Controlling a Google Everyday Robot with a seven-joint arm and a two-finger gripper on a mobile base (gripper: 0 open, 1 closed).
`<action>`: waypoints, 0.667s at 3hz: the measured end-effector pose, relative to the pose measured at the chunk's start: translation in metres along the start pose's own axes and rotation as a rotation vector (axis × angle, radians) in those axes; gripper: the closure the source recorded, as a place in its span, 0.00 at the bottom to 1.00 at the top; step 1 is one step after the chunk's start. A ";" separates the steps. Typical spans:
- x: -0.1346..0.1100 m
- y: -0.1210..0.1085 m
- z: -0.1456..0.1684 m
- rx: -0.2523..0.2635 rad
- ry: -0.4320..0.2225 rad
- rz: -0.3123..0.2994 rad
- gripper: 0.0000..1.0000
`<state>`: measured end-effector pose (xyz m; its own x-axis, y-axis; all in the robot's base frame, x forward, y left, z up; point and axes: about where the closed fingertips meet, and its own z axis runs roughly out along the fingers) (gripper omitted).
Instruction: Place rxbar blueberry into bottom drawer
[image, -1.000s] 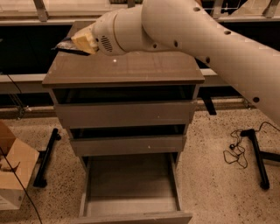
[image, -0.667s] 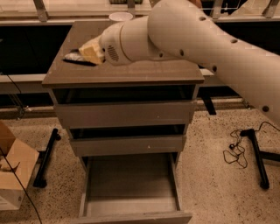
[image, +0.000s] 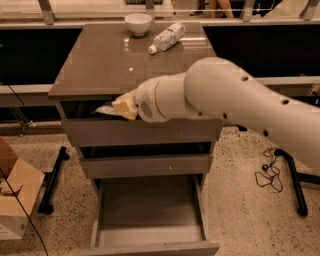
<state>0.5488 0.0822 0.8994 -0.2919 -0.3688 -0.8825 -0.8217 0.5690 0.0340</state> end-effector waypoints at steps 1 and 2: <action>0.057 -0.004 0.005 0.010 -0.023 0.087 1.00; 0.117 -0.018 0.018 0.040 -0.088 0.215 1.00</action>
Offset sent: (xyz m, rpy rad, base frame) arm 0.0044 -0.0770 -0.1864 0.3319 0.1225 -0.3052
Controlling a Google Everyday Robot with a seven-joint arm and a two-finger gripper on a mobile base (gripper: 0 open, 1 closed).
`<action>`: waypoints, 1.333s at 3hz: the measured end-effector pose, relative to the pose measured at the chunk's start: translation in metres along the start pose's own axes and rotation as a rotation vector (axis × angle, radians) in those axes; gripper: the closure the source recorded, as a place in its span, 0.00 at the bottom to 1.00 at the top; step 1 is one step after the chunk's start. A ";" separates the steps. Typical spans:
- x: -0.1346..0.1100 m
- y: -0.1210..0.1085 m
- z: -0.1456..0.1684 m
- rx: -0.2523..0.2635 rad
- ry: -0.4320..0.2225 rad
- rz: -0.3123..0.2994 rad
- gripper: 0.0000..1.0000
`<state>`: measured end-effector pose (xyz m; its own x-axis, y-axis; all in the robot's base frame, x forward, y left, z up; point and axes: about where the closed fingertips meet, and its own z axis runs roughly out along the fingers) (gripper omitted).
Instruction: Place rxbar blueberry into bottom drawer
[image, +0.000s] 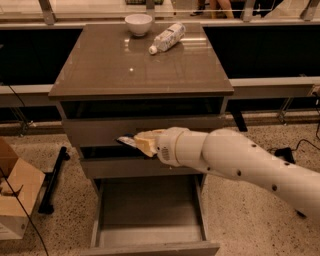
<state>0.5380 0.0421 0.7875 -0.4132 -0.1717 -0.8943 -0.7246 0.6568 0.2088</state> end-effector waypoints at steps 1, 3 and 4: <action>0.007 -0.016 0.004 0.032 -0.042 0.039 1.00; 0.057 -0.027 0.040 0.071 0.066 0.049 1.00; 0.138 -0.058 0.069 0.085 0.087 0.172 1.00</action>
Offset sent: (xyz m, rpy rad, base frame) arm 0.0159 0.0124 -0.0526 -0.1162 0.0480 -0.0403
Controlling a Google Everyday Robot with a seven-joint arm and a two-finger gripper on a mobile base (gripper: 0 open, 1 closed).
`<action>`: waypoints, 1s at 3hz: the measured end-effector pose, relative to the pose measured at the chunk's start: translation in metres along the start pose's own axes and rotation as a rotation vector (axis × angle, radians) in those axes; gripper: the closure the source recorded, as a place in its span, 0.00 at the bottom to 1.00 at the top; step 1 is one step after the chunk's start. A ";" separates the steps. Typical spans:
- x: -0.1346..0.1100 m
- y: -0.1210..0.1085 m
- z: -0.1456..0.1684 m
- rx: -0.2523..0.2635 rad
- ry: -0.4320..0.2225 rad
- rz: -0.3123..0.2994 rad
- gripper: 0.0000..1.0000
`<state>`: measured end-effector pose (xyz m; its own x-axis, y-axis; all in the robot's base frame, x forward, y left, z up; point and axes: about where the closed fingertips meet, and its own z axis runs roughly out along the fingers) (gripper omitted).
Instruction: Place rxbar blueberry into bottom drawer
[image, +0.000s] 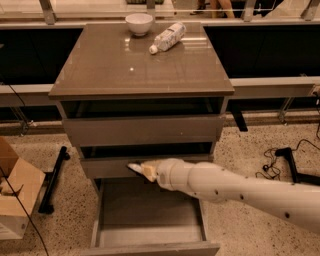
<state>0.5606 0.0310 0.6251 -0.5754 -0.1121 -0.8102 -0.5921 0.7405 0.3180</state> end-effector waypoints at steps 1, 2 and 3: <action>0.054 -0.028 0.019 -0.003 0.034 0.082 1.00; 0.118 -0.055 0.019 -0.010 0.065 0.179 1.00; 0.183 -0.101 0.016 0.003 0.086 0.262 1.00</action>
Offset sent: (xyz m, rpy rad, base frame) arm -0.0514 -0.0985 -0.2040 0.1290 0.2882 -0.1440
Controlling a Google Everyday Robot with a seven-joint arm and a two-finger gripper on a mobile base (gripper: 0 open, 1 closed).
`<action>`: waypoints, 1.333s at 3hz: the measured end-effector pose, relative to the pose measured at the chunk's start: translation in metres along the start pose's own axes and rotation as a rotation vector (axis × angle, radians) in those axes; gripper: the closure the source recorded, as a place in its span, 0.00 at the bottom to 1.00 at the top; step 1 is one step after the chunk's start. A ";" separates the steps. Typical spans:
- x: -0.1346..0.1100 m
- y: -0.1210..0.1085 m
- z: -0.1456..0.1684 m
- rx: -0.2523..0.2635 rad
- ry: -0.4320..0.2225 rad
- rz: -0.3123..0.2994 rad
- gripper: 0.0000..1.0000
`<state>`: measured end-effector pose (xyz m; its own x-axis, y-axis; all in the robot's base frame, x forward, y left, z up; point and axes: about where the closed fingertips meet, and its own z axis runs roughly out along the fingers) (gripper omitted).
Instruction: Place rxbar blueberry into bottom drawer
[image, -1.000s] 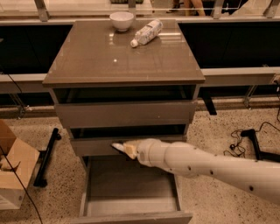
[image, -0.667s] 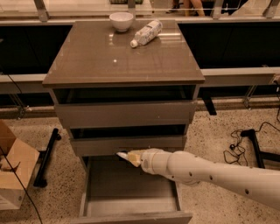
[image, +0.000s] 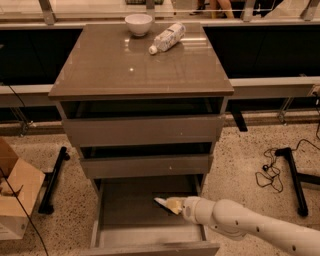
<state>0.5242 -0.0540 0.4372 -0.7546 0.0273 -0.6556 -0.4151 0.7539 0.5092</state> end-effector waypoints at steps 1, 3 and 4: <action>0.014 -0.007 0.006 -0.009 0.008 0.028 1.00; 0.023 -0.031 0.047 0.059 0.049 0.009 1.00; 0.046 -0.063 0.088 0.080 0.075 0.057 1.00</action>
Offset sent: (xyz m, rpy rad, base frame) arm 0.0069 0.0068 -0.0350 -0.0875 0.0313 0.0008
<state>0.5607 -0.0418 0.3261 -0.8128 0.0249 -0.5821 -0.3311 0.8024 0.4965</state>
